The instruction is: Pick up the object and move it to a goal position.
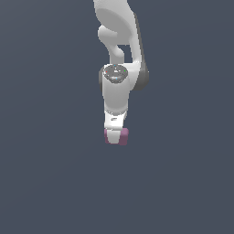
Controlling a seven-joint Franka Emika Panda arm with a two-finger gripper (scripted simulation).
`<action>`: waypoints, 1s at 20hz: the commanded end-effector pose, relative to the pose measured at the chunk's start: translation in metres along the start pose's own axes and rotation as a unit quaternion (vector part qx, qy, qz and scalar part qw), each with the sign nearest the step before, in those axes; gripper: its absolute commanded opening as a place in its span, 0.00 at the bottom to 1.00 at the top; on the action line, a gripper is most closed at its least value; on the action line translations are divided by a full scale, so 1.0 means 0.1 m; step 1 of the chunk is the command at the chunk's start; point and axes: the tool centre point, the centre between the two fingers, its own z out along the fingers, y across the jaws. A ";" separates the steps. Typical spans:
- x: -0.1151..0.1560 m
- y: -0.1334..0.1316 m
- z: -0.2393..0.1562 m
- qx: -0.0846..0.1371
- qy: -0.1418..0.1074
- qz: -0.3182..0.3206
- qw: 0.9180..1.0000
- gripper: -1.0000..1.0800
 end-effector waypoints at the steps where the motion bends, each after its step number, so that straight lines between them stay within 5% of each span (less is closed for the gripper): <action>1: 0.00 -0.01 0.10 0.001 0.000 -0.001 1.000 0.96; 11: 0.00 0.00 0.42 0.001 0.000 -0.002 1.000 0.96; 12: 0.00 0.00 0.42 0.001 0.000 -0.002 1.000 0.00; 20: 0.00 0.00 0.42 0.001 0.000 -0.002 1.000 0.00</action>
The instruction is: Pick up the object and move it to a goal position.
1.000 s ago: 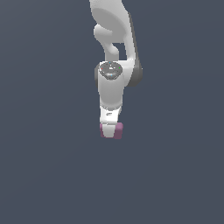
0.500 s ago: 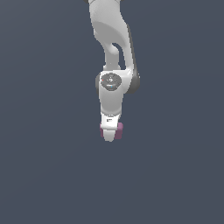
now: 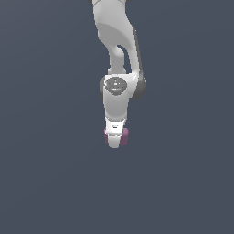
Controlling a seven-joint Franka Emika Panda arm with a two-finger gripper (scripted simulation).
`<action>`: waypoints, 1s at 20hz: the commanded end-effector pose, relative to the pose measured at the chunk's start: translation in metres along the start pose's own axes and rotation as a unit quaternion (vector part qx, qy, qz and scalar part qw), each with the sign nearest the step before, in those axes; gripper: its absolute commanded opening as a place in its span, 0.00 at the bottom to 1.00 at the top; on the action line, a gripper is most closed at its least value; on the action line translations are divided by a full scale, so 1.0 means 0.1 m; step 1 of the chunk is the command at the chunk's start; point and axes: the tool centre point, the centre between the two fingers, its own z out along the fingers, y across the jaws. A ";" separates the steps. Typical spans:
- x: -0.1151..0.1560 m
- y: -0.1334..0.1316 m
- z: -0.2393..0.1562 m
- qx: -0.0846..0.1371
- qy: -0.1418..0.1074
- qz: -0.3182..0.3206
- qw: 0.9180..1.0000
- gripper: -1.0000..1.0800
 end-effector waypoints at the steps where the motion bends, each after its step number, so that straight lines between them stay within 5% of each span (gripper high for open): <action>1: 0.00 0.00 0.00 0.000 0.000 0.000 1.000 0.00; 20: -0.35 -0.45 -0.27 0.000 0.000 0.000 1.000 0.00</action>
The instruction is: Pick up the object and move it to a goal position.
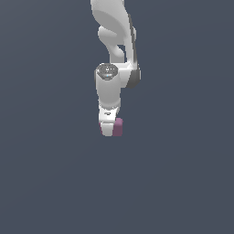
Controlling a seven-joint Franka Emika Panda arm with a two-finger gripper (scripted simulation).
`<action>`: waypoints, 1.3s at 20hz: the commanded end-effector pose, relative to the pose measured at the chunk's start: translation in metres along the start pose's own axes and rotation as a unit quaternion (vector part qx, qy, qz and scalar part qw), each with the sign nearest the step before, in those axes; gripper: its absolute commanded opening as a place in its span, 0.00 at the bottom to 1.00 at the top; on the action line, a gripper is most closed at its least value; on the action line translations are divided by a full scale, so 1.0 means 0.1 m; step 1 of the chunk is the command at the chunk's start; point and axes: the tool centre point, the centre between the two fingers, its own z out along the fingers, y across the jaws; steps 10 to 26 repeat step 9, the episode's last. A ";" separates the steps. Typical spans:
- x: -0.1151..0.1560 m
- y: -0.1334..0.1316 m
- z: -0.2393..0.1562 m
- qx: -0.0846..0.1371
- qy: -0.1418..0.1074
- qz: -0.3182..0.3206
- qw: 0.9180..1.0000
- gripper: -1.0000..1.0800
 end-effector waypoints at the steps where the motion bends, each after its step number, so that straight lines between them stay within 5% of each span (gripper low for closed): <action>1: -0.06 -0.08 -0.05 0.000 0.000 0.000 1.000 0.00; 26: -0.15 -0.17 -0.12 0.000 0.000 0.000 1.000 0.00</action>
